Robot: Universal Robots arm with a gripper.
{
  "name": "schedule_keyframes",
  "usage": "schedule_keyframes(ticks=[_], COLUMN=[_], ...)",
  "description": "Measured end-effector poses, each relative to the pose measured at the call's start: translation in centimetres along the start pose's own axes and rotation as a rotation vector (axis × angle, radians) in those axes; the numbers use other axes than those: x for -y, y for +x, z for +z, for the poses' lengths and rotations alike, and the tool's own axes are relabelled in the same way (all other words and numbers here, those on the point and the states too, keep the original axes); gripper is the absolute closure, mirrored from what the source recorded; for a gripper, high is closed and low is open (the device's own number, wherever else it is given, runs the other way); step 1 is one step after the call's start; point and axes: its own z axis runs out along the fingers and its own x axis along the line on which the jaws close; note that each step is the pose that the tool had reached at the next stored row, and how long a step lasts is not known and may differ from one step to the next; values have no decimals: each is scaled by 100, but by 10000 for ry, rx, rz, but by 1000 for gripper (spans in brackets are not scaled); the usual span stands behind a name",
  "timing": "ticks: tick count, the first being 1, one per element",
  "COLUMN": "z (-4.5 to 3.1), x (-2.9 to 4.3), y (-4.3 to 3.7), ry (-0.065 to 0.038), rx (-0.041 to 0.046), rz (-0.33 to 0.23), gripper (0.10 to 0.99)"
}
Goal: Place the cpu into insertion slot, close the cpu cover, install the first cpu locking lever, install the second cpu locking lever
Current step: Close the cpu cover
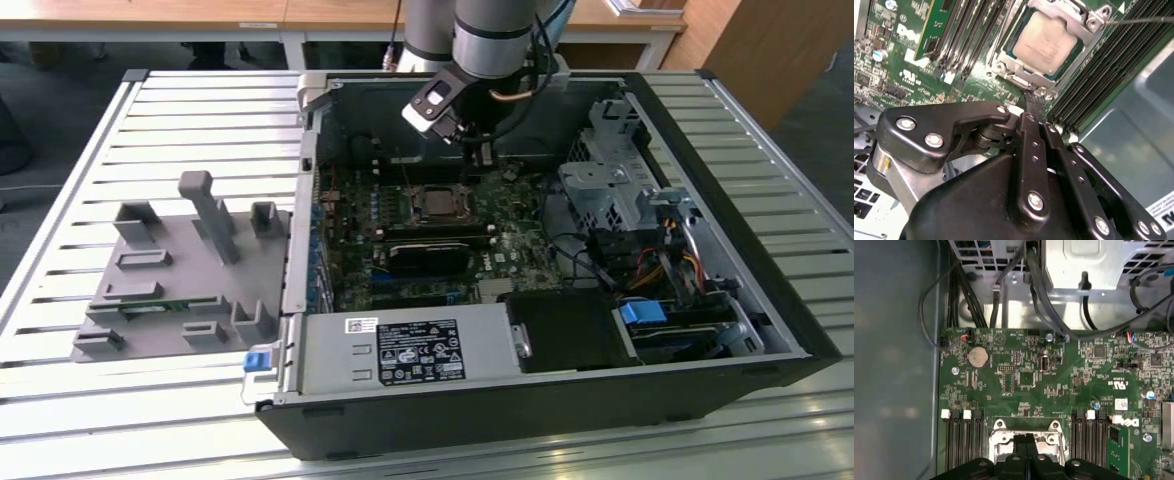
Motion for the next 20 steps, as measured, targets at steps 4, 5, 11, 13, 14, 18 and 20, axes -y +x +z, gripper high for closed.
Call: schedule_keyframes(ticks=[4,5,11,13,14,18,20], z=[42,47,52,56,60,82,100], x=[38,55,222,247,263,343,373], y=[-1,-1,-2,-2,-2,-3,-4], ry=[2,4,6,6,5,6,15], rx=[1,0,0,2,1,1,1], rz=[0,0,1,0,0,0,1], gripper=[980,980,980,980,980,980,980])
